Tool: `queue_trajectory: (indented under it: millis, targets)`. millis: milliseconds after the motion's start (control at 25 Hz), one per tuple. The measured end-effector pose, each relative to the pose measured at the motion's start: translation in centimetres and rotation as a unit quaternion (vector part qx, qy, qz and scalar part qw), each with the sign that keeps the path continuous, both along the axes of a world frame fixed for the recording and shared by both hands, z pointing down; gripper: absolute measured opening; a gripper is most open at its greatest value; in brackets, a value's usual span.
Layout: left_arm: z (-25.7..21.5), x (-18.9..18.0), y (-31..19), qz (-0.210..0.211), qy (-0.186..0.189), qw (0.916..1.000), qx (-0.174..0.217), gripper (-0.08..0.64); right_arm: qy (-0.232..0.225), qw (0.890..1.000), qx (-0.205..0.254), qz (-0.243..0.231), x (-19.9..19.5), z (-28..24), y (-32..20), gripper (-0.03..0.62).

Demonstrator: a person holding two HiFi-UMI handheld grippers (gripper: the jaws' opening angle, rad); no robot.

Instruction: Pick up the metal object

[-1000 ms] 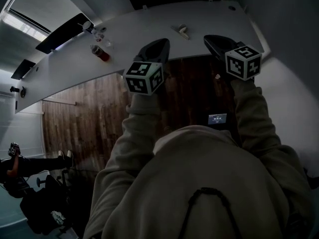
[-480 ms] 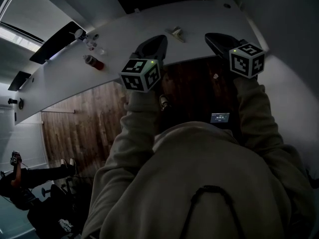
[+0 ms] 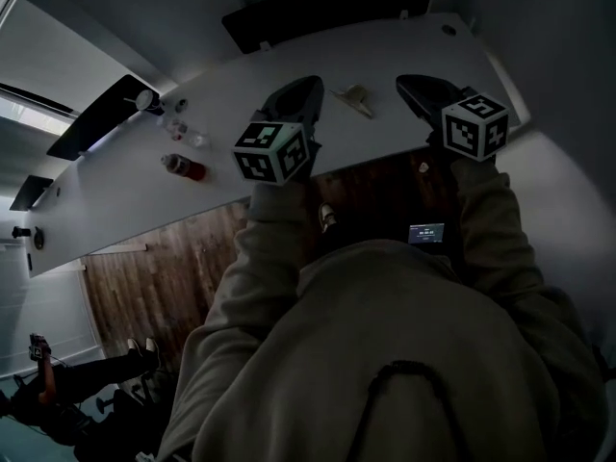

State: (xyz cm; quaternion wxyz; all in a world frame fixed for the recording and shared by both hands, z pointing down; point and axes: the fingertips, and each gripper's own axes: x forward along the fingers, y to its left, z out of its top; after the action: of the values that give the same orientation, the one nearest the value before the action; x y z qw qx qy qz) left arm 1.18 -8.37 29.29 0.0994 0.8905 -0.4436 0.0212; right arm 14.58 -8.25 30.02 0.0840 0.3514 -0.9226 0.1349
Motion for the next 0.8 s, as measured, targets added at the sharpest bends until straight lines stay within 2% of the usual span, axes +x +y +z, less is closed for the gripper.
queue_trajectory:
  millis: [360,480,640,800]
  targets:
    - [-1.1,-6.8,-11.9,0.016,-0.009,0.9998,0.012,0.003,0.014,1.000,-0.002,0.021,-6.6,-0.9,-10.2,0.018]
    - [-0.4,-8.4,-14.7,0.021,-0.011,0.9997,0.011,0.003,0.015,0.999,-0.002,0.037,-7.3,-0.9,-12.4,0.018]
    - [0.0,-10.6,-17.4,0.004,-0.003,0.9999,0.009,0.003,0.023,0.999,-0.010,0.045,-8.0,-0.5,-14.2,0.018]
    - [-0.3,-11.2,-18.8,0.003,-0.007,0.9999,0.013,0.003,0.032,0.998,-0.018,0.056,-7.6,-0.4,-15.8,0.018]
